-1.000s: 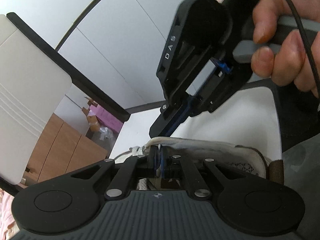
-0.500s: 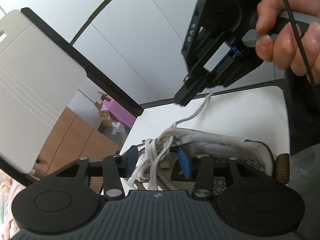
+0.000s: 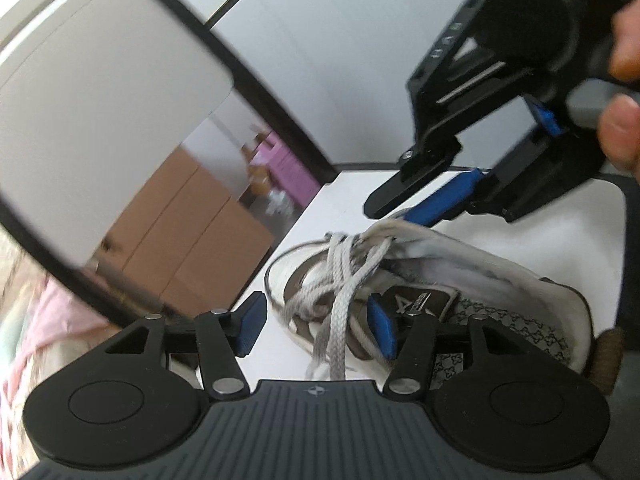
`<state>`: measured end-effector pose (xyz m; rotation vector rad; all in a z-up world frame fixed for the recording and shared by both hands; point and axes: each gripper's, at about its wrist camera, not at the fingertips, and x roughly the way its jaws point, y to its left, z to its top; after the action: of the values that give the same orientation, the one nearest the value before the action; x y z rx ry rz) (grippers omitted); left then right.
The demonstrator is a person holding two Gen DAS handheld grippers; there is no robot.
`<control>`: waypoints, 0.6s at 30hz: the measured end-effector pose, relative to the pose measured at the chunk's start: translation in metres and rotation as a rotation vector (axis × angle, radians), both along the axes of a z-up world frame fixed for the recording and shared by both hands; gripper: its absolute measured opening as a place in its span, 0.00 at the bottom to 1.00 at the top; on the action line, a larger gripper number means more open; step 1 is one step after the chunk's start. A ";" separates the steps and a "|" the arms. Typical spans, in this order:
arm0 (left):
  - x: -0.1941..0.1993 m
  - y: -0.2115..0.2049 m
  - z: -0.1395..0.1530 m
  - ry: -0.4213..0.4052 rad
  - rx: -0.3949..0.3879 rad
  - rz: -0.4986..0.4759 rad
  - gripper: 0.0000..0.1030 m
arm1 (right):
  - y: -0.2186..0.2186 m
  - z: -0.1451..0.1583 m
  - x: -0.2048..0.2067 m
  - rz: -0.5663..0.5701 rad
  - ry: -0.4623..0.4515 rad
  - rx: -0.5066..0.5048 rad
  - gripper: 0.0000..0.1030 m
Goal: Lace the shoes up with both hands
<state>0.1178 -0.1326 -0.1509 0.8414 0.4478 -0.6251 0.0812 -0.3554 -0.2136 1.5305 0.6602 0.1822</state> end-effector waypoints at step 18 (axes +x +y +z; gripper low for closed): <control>-0.008 -0.009 -0.008 -0.054 -0.022 0.209 0.69 | -0.045 -0.002 -0.013 -0.061 0.008 -0.155 0.05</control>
<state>0.1097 -0.1412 -0.1588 0.7771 0.4717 -0.4127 0.0683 -0.4005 -0.2159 1.4009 0.6184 0.0769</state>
